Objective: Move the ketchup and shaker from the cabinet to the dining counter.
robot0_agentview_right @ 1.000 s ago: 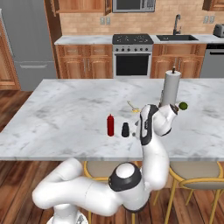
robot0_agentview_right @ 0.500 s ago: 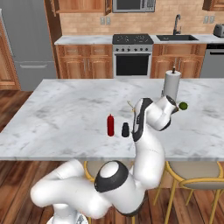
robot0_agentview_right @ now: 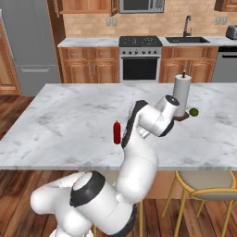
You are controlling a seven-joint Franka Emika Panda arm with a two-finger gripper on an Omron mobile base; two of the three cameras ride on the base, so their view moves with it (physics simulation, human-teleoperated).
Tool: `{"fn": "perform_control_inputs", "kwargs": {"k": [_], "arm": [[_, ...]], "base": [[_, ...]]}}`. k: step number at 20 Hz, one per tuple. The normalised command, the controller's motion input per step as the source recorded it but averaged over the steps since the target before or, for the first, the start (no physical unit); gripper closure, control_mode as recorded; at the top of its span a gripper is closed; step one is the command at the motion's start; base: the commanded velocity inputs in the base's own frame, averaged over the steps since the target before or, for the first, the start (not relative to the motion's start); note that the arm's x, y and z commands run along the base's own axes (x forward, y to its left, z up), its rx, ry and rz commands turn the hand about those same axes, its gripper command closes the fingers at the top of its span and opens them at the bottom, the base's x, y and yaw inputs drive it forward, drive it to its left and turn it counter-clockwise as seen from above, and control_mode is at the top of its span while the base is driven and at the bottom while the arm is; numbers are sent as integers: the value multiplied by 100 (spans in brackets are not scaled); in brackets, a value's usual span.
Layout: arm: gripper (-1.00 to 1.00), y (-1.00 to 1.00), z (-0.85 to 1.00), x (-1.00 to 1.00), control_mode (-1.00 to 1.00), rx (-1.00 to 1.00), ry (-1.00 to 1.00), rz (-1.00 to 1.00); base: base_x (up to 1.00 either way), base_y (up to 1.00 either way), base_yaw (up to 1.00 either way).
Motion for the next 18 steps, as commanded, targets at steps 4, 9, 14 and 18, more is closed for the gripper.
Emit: {"fn": "perform_control_inputs", "kwargs": {"k": [4, 9, 14, 18], "arm": [[-100, 26, 32, -46, -100, -7, 0, -30], [-100, 25, 27, -37, -100, -5, 4, -36], [-100, 24, 25, -37, -100, -3, 2, -36], [-100, 23, 17, -41, -100, 1, 3, -47]], "base": [[0, 0, 0], [0, 0, 0], [0, 0, 0], [0, 0, 0]]}}
